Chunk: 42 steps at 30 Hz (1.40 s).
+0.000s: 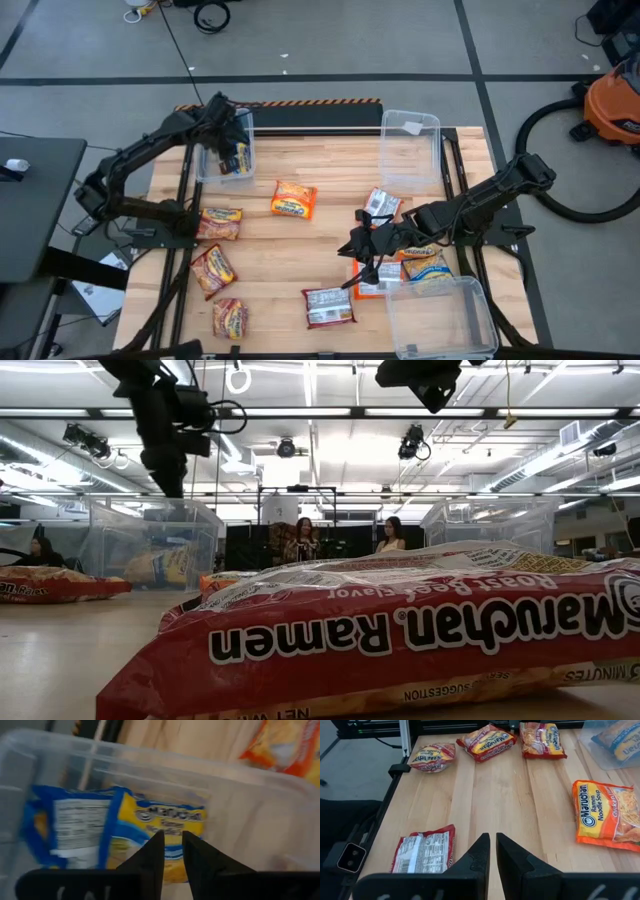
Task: Sort Maruchan noodles
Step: Move the orange noodle pack to the center of the table
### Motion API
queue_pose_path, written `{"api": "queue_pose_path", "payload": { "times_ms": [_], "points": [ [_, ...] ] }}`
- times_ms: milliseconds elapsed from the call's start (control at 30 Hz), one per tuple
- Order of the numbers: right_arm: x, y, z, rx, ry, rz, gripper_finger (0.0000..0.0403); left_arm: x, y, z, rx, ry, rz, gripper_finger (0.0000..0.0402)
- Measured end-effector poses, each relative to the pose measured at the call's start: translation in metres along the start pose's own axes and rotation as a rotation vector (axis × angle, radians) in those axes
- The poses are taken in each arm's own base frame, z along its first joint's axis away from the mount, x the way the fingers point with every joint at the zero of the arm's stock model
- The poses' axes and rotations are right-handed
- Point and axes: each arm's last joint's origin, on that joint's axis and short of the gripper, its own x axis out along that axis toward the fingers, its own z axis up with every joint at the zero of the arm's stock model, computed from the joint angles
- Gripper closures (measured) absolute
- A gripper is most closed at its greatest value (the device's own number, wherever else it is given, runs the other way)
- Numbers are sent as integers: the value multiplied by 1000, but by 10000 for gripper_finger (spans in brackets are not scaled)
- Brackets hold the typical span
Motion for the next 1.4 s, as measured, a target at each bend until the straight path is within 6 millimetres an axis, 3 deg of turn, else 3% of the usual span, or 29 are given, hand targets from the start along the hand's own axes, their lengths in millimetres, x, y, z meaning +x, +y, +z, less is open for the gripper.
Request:
{"api": "queue_pose_path", "payload": {
  "times_ms": [100,367,600,800,1000,1200,1400],
  "points": [
    [0,0,0,0,1,4,365,4,1,-1,-34,3,-63,339],
    [0,0,0,0,1,4,365,-3,3,-2,-63,5,-23,345],
    [-5,-1,1,57,13,38,365,-55,-6,14,-134,-55,-61,345],
    [-36,0,14,177,122,48,372,-108,-53,32,-49,-342,-302,345],
    [-61,0,15,329,307,44,385,-143,-109,49,140,-628,-504,345],
    [-76,-6,-7,528,599,-31,389,-158,-160,60,333,-765,-634,345],
    [-90,-14,-25,691,813,-240,389,-149,-203,61,444,-699,-554,345]
  ]
}}
